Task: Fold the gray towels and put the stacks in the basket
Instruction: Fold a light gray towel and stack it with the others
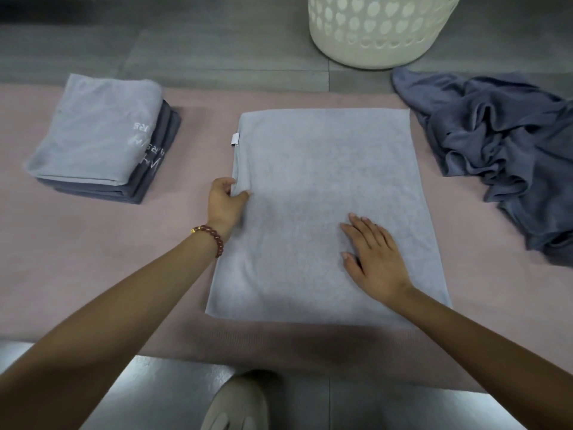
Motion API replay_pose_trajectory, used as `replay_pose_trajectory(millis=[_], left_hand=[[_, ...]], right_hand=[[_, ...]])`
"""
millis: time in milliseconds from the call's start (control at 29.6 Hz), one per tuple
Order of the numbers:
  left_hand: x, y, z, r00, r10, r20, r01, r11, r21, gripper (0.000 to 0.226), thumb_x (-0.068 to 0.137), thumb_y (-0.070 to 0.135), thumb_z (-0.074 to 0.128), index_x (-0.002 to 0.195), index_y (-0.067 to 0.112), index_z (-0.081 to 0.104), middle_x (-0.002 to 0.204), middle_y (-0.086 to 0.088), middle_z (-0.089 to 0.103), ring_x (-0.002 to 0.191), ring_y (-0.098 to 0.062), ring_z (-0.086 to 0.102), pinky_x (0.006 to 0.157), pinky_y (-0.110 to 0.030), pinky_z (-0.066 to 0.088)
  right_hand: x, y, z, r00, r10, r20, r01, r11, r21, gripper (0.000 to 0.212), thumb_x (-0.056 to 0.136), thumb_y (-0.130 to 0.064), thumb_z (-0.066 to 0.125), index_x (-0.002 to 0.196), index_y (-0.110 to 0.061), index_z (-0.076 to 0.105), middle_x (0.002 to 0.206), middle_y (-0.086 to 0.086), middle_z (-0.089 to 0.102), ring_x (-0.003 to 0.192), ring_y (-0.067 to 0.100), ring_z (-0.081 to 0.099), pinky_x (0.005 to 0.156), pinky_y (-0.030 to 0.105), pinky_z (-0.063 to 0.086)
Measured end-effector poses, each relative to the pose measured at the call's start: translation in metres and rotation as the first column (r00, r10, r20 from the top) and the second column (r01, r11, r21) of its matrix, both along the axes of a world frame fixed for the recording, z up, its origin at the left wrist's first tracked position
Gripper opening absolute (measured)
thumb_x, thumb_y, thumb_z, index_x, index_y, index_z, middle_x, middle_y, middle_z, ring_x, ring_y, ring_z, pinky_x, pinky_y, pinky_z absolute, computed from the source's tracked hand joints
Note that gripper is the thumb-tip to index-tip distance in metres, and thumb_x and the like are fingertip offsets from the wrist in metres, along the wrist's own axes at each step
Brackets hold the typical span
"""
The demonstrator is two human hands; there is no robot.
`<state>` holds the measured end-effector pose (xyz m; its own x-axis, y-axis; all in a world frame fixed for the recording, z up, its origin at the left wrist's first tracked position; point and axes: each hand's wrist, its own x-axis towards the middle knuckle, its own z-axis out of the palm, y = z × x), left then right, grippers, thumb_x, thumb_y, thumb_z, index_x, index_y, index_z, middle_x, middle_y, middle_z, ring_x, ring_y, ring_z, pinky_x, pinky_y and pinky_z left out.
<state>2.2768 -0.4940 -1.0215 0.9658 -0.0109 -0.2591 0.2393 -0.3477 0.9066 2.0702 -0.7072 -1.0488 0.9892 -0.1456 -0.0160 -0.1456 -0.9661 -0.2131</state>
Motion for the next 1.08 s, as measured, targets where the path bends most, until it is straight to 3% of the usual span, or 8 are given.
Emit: replay_pose_trajectory(millis=[203,338,473,676,845,947,1014,1082], left_hand=[[0.006,0.000,-0.001,1.000,-0.019,-0.016,0.021,0.994,0.109,0.039,0.084,0.014,0.067,0.117,0.002,0.052,0.109,-0.009,0.057,0.098,-0.019,0.054,0.088,-0.026,0.045],[0.019,-0.002,0.001,0.992,-0.023,-0.127,0.044,0.985,0.169,0.016,0.085,0.028,0.065,0.084,0.013,0.061,0.087,-0.001,0.059,0.083,-0.018,0.053,0.081,-0.032,0.048],[0.022,-0.006,0.011,0.971,-0.020,-0.238,0.044,0.994,0.098,0.028,0.088,0.028,0.064,0.067,0.019,0.048,0.071,0.000,0.051,0.069,-0.019,0.049,0.062,-0.026,0.043],[0.021,0.014,0.004,0.999,0.047,-0.015,-0.046,0.997,0.054,0.026,0.083,0.015,0.069,0.064,0.017,0.052,0.066,0.001,0.056,0.061,-0.014,0.052,0.062,-0.027,0.046],[0.016,0.019,-0.007,0.977,-0.003,0.212,-0.063,0.951,0.303,0.019,0.081,0.008,0.066,0.097,0.010,0.055,0.096,-0.009,0.058,0.089,-0.024,0.055,0.086,-0.038,0.047],[0.002,0.012,-0.003,0.870,-0.276,0.409,-0.036,0.791,0.611,0.040,0.084,0.019,0.055,0.122,0.007,0.052,0.128,-0.015,0.050,0.119,-0.033,0.045,0.095,-0.040,0.032],[-0.013,0.003,-0.008,0.662,-0.638,0.393,0.210,0.662,0.720,0.051,0.087,0.034,0.046,0.133,0.012,0.049,0.141,-0.016,0.043,0.131,-0.034,0.038,0.101,-0.041,0.025],[-0.026,-0.003,-0.022,0.422,-0.870,0.256,0.355,0.418,0.836,0.059,0.089,0.048,0.035,0.139,0.019,0.044,0.149,-0.011,0.035,0.137,-0.035,0.031,0.106,-0.048,0.022]], right_hand=[[0.000,0.000,0.000,1.000,0.003,-0.019,-0.003,1.000,0.006,0.058,0.092,-0.043,0.029,0.141,-0.013,0.040,0.149,0.008,0.037,0.137,0.025,0.035,0.115,0.033,0.012],[-0.001,-0.001,0.000,1.000,0.005,-0.027,-0.005,1.000,0.004,0.058,0.092,-0.044,0.028,0.141,-0.013,0.039,0.150,0.008,0.035,0.138,0.025,0.033,0.115,0.032,0.010],[-0.001,-0.001,0.000,1.000,0.006,-0.030,-0.005,1.000,0.008,0.059,0.093,-0.044,0.027,0.142,-0.014,0.038,0.151,0.007,0.033,0.139,0.024,0.031,0.116,0.031,0.007],[0.000,-0.001,-0.001,1.000,0.010,-0.023,-0.009,1.000,0.011,0.059,0.093,-0.044,0.028,0.142,-0.014,0.038,0.150,0.008,0.035,0.138,0.024,0.033,0.115,0.032,0.009],[-0.001,0.000,-0.002,1.000,0.015,-0.016,-0.014,1.000,0.025,0.058,0.092,-0.043,0.029,0.141,-0.014,0.039,0.150,0.007,0.035,0.138,0.024,0.033,0.116,0.034,0.013],[0.003,0.000,0.003,1.000,-0.007,0.012,0.006,0.998,0.062,0.060,0.088,-0.045,0.032,0.137,-0.013,0.044,0.146,0.008,0.040,0.135,0.024,0.038,0.114,0.036,0.020],[0.013,-0.001,0.010,0.999,-0.017,0.050,0.013,0.997,0.073,0.060,0.085,-0.045,0.036,0.133,-0.012,0.049,0.141,0.009,0.046,0.129,0.026,0.043,0.110,0.040,0.027],[0.028,-0.004,0.014,0.999,0.027,0.043,-0.031,0.996,0.083,0.060,0.086,-0.047,0.036,0.136,-0.015,0.046,0.143,0.007,0.044,0.132,0.029,0.040,0.110,0.046,0.026]])
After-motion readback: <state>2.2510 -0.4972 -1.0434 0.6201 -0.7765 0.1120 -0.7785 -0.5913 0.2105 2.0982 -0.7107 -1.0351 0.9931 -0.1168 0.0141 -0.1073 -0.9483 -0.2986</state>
